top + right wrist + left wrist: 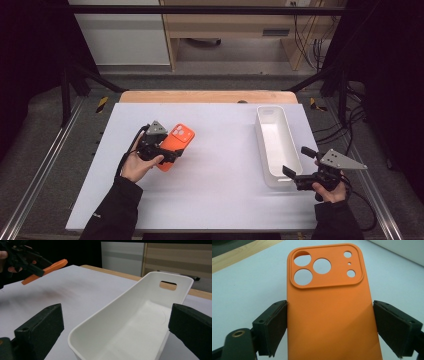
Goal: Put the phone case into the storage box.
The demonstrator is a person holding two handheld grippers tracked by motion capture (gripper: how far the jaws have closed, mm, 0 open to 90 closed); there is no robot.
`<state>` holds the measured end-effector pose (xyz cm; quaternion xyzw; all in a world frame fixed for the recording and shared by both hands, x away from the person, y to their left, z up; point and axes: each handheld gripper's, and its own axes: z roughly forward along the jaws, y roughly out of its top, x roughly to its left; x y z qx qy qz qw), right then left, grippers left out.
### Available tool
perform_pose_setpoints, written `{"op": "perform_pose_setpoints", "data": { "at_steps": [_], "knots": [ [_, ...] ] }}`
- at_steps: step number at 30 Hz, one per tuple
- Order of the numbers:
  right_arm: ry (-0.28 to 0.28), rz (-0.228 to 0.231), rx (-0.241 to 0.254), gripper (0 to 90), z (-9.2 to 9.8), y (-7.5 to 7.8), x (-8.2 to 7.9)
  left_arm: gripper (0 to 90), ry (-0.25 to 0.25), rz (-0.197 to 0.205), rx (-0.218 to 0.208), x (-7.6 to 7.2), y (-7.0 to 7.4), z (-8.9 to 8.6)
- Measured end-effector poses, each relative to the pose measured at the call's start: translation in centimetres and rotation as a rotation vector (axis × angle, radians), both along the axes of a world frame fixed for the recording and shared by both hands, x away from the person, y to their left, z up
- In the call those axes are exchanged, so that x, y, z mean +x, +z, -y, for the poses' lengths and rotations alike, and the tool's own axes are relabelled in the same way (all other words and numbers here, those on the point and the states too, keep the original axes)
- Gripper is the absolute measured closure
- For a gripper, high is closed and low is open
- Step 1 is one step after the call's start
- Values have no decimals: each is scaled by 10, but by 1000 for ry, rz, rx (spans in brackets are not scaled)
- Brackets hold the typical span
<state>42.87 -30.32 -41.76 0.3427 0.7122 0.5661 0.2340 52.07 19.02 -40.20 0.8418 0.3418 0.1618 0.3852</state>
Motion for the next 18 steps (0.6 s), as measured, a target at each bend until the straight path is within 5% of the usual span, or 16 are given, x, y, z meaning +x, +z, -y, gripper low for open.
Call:
{"op": "perform_pose_setpoints", "data": {
  "at_steps": [18],
  "knots": [
    [14,12,-21,4,-5,5,-2,141,-119,54,-14,-31,15,5]
  ]
}}
